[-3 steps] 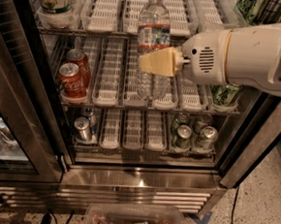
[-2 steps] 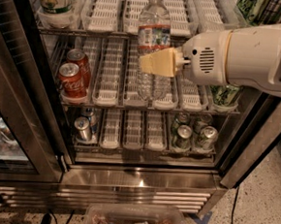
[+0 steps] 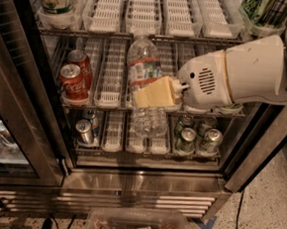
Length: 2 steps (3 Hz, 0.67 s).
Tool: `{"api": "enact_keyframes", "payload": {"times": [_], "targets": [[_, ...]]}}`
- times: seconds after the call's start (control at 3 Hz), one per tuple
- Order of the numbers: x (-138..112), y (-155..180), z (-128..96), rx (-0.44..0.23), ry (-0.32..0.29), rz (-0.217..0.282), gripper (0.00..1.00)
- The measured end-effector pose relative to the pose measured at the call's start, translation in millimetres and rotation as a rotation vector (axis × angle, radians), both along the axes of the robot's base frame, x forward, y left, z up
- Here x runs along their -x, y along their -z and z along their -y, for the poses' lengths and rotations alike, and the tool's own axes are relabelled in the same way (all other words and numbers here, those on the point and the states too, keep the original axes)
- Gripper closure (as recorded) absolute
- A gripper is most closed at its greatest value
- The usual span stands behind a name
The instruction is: Pick water bottle from top shelf of fridge
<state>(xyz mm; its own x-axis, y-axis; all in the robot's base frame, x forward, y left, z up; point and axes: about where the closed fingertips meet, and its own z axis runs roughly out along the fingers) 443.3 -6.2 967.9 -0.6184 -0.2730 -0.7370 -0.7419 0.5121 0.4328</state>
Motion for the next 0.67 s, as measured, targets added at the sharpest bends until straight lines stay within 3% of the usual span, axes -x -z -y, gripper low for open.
{"api": "enact_keyframes", "payload": {"times": [0.33,0.67], "targets": [[9.1,6.5,-0.9,0.010,-0.013,-0.034,1.00],[9.1,6.5,-0.9,0.010,-0.013,-0.034,1.00]]}}
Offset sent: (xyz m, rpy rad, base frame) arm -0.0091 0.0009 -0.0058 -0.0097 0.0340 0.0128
